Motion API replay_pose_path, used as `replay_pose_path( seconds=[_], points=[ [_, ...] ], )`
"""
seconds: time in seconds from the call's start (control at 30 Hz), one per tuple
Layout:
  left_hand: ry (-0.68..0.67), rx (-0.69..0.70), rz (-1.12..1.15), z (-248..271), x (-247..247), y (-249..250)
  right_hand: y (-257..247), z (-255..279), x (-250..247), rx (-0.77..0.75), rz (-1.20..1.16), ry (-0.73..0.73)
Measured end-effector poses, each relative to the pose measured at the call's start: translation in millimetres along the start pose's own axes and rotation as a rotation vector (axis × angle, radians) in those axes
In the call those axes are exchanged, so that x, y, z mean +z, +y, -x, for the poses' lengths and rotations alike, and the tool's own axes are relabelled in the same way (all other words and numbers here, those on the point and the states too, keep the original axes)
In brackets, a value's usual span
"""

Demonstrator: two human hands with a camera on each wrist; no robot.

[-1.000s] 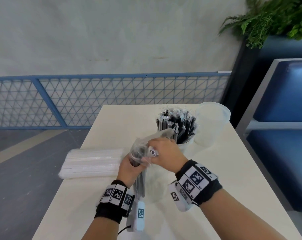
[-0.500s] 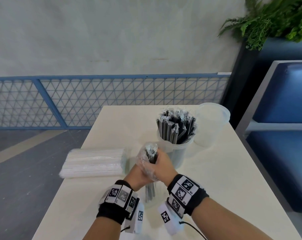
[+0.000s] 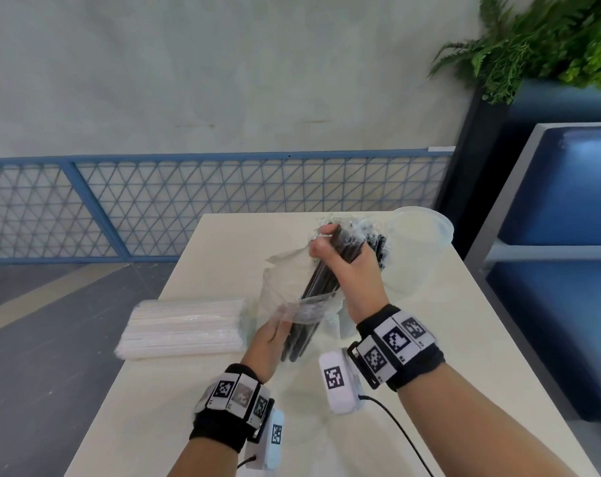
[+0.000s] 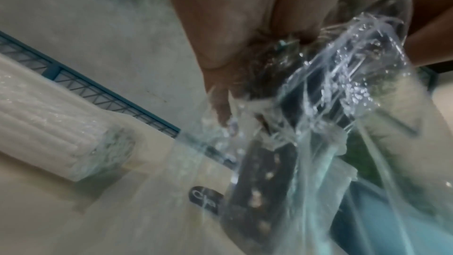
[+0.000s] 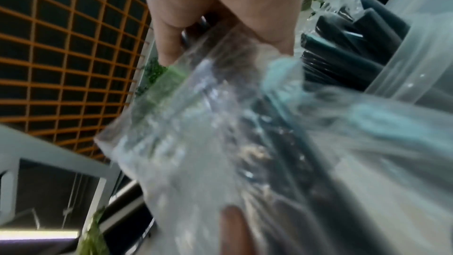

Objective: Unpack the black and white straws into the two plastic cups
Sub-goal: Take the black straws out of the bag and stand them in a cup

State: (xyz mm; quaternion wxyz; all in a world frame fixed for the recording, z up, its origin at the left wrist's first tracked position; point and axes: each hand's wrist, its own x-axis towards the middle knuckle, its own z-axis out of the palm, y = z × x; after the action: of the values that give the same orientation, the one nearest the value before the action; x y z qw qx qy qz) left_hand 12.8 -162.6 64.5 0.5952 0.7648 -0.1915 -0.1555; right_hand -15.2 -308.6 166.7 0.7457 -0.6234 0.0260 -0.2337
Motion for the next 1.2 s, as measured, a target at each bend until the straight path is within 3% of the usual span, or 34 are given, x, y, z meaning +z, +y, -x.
replay_pose_path(
  seconds=[0.1,0.17,0.4,0.53,0.73,0.9,1.2],
  points=[
    [0.059,0.013,0.049,0.1,5.8,8.7,15.5,8.9,1.3,0.088,0.278,-0.1],
    [0.069,-0.004,0.059,0.2,6.9,8.2,17.8,9.9,1.0,0.073,0.348,-0.073],
    [0.164,-0.129,0.123,-2.6,1.7,-20.8,-29.8,-17.7,-13.9,-0.065,0.022,0.228],
    [0.26,-0.161,0.19,-0.4,-6.6,-26.1,-55.1,-32.2,-22.0,-0.176,-0.092,0.289],
    [0.427,-0.113,0.322,-2.0,-14.6,-25.4,-60.7,-36.2,-18.5,-0.327,0.11,0.29],
    [0.487,-0.069,0.349,-2.0,-17.6,-17.8,-32.9,-34.3,-10.7,-0.222,0.308,0.216],
    [0.423,-0.017,0.459,-3.5,-12.2,-10.1,31.1,-39.9,-13.1,0.069,0.423,0.095]
  ],
)
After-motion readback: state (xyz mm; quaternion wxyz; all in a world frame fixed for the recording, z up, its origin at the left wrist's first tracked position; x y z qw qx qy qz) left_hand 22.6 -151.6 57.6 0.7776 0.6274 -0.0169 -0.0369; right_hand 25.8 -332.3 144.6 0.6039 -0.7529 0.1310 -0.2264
